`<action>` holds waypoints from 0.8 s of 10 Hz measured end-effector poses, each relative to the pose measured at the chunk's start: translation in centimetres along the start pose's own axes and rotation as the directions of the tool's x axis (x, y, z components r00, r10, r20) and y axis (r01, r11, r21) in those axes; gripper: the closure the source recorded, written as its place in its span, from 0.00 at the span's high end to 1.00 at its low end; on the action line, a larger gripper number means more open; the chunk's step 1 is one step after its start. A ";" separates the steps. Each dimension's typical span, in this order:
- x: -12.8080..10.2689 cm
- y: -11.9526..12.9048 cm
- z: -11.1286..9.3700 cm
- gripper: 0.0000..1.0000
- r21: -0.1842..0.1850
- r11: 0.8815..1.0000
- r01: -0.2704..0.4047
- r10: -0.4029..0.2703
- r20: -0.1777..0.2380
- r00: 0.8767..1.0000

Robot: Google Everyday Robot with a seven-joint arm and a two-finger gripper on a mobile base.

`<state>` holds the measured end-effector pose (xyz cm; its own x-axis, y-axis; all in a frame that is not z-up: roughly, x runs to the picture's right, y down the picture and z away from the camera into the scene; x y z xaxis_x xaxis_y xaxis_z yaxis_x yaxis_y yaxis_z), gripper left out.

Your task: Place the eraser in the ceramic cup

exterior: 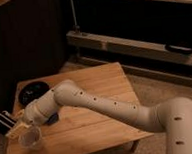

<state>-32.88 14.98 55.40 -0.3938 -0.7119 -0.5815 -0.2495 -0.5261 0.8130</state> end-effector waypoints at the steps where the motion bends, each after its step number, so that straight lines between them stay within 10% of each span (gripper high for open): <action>1: -0.2 0.4 -0.2 0.00 0.011 1.000 0.000 0.000 -0.016 1.000; 8: -3.9 1.9 -1.1 0.00 -0.024 1.000 -0.007 0.007 -0.020 1.000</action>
<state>-30.80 16.24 59.15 -0.3777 -0.7244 -0.5767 -0.2257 -0.5320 0.8161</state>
